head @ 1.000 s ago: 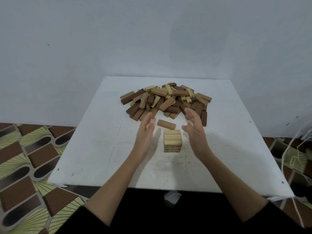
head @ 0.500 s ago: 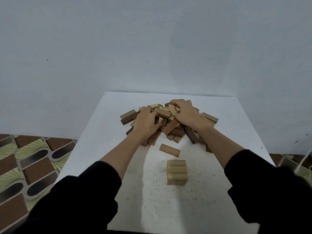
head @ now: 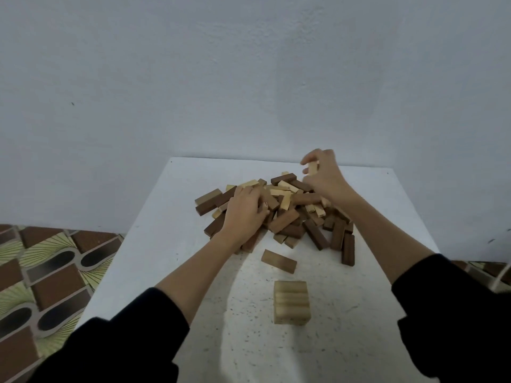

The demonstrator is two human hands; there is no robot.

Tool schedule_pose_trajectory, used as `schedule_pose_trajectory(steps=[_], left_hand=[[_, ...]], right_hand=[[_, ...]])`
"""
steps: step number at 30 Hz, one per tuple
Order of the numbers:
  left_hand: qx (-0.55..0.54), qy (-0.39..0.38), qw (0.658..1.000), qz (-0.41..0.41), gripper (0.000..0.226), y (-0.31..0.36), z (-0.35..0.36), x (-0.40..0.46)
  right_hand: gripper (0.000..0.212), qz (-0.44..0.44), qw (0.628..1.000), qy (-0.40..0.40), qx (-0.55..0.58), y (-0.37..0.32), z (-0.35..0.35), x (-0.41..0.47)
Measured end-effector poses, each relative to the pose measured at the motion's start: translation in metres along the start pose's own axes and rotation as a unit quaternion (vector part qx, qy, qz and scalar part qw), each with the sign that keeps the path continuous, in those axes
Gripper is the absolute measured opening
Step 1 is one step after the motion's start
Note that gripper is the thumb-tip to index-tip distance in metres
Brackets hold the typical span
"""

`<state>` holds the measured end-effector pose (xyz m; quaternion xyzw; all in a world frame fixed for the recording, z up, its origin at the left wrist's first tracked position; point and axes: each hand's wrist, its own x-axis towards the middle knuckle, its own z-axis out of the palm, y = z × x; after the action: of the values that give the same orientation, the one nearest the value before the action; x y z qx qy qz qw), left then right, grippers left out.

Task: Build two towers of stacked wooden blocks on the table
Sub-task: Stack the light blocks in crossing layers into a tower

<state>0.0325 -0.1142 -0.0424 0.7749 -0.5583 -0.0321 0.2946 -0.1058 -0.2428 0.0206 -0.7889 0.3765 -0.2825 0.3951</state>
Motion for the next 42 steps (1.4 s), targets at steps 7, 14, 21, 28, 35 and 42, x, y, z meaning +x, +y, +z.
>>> schedule_pose_trajectory(steps=[7,14,21,28,35,42], left_hand=[[-0.2,0.05,0.977,-0.062,0.015,0.02,-0.012,0.007],[-0.248,0.037,0.965,-0.077,0.016,0.029,-0.011,0.005],[-0.286,0.025,0.952,-0.108,0.018,0.031,-0.015,-0.005],[-0.433,0.045,0.883,-0.177,0.022,0.039,-0.029,-0.012],[-0.535,0.069,0.82,-0.191,0.024,0.034,-0.05,-0.039],[-0.506,0.076,0.824,-0.243,0.021,-0.002,-0.071,-0.09]], right_hand=[[0.009,0.109,0.987,-0.01,-0.12,0.026,-0.03,0.005],[0.035,0.158,0.961,-0.086,-0.211,0.027,-0.025,-0.013],[0.031,0.169,0.954,-0.065,-0.239,0.022,-0.023,-0.016],[0.021,0.159,0.987,-0.026,0.015,-0.011,-0.016,-0.033],[0.01,0.184,0.945,-0.142,0.23,-0.047,0.024,-0.067],[0.02,0.12,0.964,-0.213,0.105,-0.069,0.077,-0.098]])
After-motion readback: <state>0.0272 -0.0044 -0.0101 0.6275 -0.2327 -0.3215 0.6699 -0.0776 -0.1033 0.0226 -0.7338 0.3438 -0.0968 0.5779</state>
